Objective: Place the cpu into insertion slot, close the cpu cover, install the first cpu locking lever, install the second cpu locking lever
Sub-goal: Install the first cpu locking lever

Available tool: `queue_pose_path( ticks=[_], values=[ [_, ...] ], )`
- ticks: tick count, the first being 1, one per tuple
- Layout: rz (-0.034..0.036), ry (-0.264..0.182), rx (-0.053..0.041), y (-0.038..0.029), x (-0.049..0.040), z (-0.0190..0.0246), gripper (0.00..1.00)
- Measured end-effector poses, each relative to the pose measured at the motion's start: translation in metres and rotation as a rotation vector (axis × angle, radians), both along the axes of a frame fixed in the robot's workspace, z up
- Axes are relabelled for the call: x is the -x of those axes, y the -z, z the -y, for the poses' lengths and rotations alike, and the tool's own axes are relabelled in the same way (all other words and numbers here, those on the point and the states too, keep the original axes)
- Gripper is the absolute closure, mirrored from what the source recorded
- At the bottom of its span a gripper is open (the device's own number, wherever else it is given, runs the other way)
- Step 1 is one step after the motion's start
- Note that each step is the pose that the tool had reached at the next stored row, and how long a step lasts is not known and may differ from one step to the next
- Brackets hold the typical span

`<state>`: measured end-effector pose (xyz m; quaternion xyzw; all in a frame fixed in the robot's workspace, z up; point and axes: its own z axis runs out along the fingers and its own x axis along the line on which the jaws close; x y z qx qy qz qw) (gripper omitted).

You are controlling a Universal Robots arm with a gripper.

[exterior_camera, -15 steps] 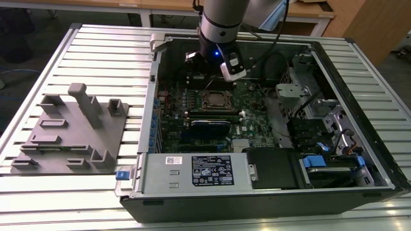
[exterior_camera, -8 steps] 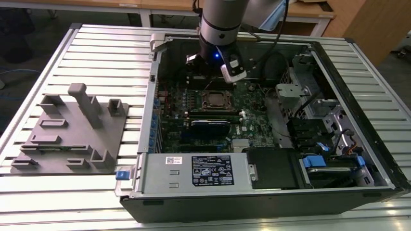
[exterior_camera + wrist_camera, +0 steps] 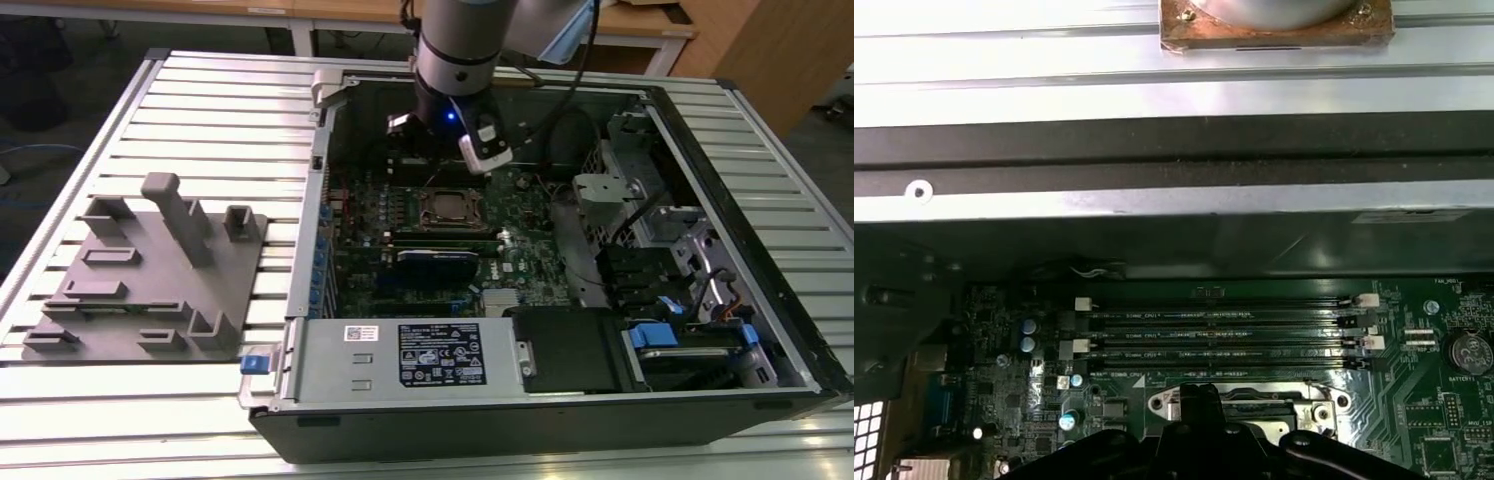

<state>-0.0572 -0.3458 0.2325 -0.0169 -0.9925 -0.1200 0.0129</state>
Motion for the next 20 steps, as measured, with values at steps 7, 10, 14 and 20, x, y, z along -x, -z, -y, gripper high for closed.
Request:
queue_pose_path(
  ticks=[7,10,14,20],
  values=[
    [0.0002,0.000,0.0006,0.0032,-0.0063,0.0001,0.90],
    [0.0163,0.000,-0.0034,0.0041,-0.0063,0.0000,0.90],
    [0.0452,-0.001,-0.0119,0.0049,-0.0061,0.0001,0.90],
    [0.0463,-0.001,-0.0127,0.0064,-0.0061,0.0000,0.90]
  ],
)
